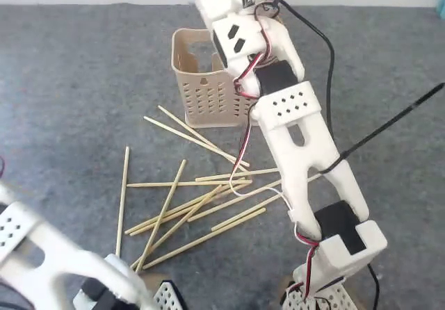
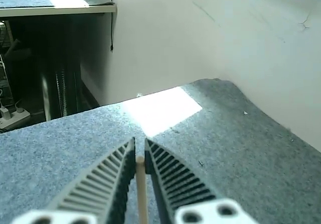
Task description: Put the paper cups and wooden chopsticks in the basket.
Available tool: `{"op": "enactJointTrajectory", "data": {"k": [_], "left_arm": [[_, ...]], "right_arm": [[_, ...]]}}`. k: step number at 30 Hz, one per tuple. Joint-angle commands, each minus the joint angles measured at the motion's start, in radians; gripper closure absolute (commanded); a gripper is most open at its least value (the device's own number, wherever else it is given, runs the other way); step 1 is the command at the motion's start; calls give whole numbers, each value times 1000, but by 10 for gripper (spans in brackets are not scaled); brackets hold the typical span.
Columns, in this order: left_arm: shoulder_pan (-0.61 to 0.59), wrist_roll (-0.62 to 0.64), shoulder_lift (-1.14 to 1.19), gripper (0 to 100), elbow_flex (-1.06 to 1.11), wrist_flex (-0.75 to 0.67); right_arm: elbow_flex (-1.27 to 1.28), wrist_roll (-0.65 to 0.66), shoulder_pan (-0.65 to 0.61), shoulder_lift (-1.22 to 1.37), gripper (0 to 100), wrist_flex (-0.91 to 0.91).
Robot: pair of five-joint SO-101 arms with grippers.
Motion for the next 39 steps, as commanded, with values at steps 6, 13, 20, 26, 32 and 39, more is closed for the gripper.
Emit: {"op": "enactJointTrajectory", "data": {"k": [6, 13, 20, 26, 32, 39], "left_arm": [[3, -3, -40, 988, -8, -35], [3, -3, -41, 988, -8, -34], [34, -3, -41, 988, -30, -21], [127, 11, -32, 988, -265, 250], [288, 112, -31, 988, -576, 485], [526, 224, 17, 988, -868, 562]], "right_arm": [[295, 71, 16, -157, 988, -27], [454, 75, 24, -257, 925, -65], [465, 75, 16, -360, 864, 25], [373, -15, 56, -529, 864, 383], [327, -61, 163, -783, 864, 832], [330, -109, 306, -947, 868, 1227]]}}
